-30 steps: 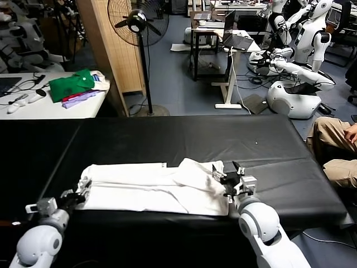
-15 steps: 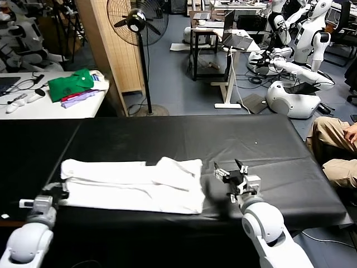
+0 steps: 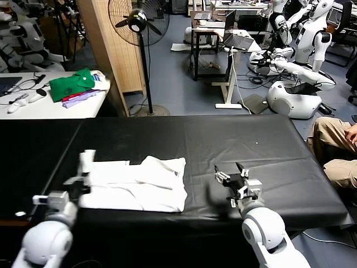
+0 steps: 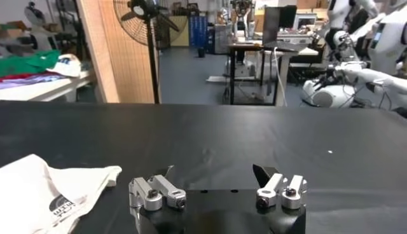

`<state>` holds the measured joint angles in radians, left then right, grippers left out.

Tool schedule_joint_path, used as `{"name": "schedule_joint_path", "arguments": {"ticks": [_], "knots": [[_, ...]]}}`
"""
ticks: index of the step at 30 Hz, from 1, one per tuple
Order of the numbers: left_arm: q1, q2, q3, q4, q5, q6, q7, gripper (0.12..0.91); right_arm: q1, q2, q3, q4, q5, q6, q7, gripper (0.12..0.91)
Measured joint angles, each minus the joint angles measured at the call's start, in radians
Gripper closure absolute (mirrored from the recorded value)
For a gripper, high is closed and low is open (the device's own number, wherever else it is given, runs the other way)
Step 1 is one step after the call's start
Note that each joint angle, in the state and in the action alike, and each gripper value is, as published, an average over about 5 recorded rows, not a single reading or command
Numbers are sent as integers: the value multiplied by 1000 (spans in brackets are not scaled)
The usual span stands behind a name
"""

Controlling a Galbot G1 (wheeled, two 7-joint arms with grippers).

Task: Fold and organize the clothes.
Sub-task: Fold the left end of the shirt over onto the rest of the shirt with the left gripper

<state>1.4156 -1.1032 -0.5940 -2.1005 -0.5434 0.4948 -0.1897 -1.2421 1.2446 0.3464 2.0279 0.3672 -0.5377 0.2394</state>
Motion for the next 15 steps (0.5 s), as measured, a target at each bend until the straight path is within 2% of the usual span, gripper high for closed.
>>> {"name": "schedule_joint_path", "arguments": {"ticks": [2, 4, 9, 15], "knots": [[-33, -40, 65, -25, -81, 27, -31, 876, -7, 3, 8, 1, -1, 0, 0, 227], [-67, -79, 128, -34, -116, 37, -47, 876, -12, 6, 15, 2, -3, 0, 0, 227], [-121, -160, 243, -25, -140, 42, -53, 876, -14, 7, 21, 0, -4, 0, 0, 227], [-143, -217, 298, -7, -139, 43, -51, 876, -4, 14, 7, -12, -10, -2, -2, 227]]}}
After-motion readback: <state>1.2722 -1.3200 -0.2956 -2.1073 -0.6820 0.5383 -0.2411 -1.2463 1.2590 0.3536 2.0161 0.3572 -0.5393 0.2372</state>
